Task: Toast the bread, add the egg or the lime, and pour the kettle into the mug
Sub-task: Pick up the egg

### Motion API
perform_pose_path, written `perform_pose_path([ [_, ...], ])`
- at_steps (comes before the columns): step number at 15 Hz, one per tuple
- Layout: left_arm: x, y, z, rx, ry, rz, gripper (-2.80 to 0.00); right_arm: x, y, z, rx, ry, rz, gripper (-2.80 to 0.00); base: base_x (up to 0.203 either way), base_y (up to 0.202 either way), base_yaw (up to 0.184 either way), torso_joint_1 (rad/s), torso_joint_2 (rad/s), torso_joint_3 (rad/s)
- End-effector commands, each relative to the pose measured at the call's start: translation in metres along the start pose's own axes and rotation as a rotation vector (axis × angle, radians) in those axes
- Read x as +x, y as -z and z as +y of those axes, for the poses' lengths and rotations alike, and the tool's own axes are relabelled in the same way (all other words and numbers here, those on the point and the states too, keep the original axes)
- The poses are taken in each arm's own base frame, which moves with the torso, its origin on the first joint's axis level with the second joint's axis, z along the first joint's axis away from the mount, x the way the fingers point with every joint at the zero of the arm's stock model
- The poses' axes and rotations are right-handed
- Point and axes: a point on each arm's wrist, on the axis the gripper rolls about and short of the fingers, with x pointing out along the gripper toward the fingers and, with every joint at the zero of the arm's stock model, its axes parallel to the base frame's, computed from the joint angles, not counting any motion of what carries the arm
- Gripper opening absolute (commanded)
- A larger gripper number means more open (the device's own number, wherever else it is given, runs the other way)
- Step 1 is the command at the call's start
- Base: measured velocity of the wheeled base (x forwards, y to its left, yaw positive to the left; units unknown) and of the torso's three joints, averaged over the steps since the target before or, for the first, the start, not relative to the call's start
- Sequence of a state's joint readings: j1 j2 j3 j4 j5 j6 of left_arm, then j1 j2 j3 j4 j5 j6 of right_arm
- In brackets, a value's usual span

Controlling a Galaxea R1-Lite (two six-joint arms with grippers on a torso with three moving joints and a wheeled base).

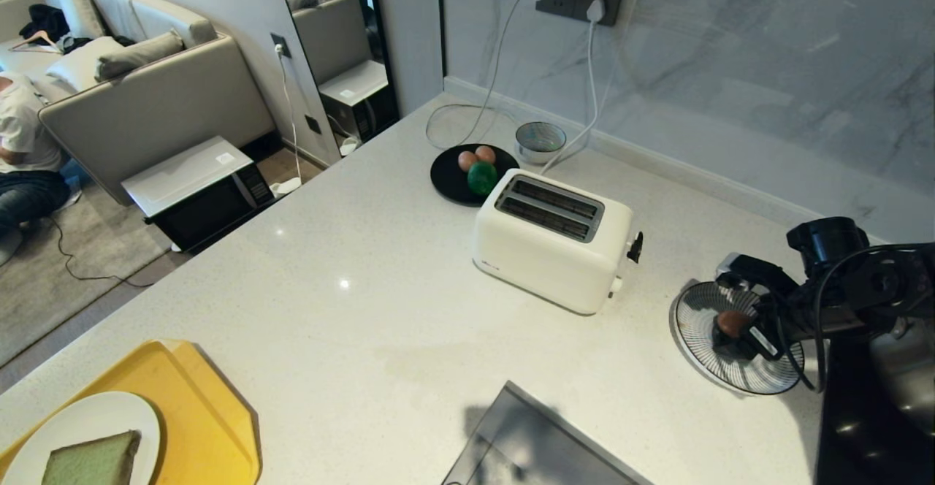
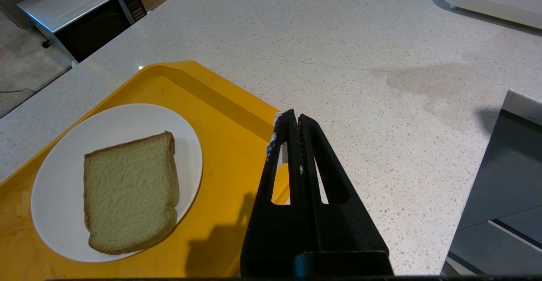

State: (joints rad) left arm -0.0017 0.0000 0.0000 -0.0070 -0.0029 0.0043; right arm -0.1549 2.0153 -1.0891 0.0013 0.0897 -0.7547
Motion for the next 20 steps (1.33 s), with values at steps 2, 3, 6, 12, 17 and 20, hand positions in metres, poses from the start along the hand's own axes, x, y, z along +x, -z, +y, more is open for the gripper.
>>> perform_pose_path([
  [2, 0.000, 0.000, 0.000, 0.000, 0.000, -0.001, -2.80, 0.001, -0.001, -0.001, -0.005, 0.002, -0.004, -2.80, 0.000, 0.000, 0.000, 0.000, 0.00, 0.000],
  [3, 0.000, 0.000, 0.000, 0.001, 0.000, -0.001, -2.80, 0.002, -0.001, -0.001, -0.005, 0.001, -0.002, -2.80, 0.000, 0.000, 0.000, 0.000, 0.00, 0.000],
  [6, 0.000, 0.000, 0.000, 0.002, 0.000, -0.001, -2.80, 0.001, -0.001, -0.001, -0.005, 0.001, -0.002, -2.80, 0.000, 0.000, 0.000, 0.000, 0.00, 0.000],
  [12, 0.000, 0.000, 0.000, 0.000, 0.000, -0.001, -2.80, 0.004, 0.002, 0.000, 0.002, -0.009, 0.008, -2.80, 0.000, 0.000, 0.000, 0.000, 0.00, 0.000],
  [17, 0.000, 0.000, 0.000, 0.000, 0.000, -0.001, -2.80, -0.009, 0.000, -0.001, 0.008, 0.011, -0.011, -2.80, 0.000, 0.000, 0.000, 0.000, 0.00, 0.000],
  [20, 0.000, 0.000, 0.000, 0.000, 0.000, -0.001, -2.80, -0.029, -0.001, 0.000, 0.004, 0.037, -0.038, -2.80, 0.000, 0.000, 0.000, 0.000, 0.00, 0.000],
])
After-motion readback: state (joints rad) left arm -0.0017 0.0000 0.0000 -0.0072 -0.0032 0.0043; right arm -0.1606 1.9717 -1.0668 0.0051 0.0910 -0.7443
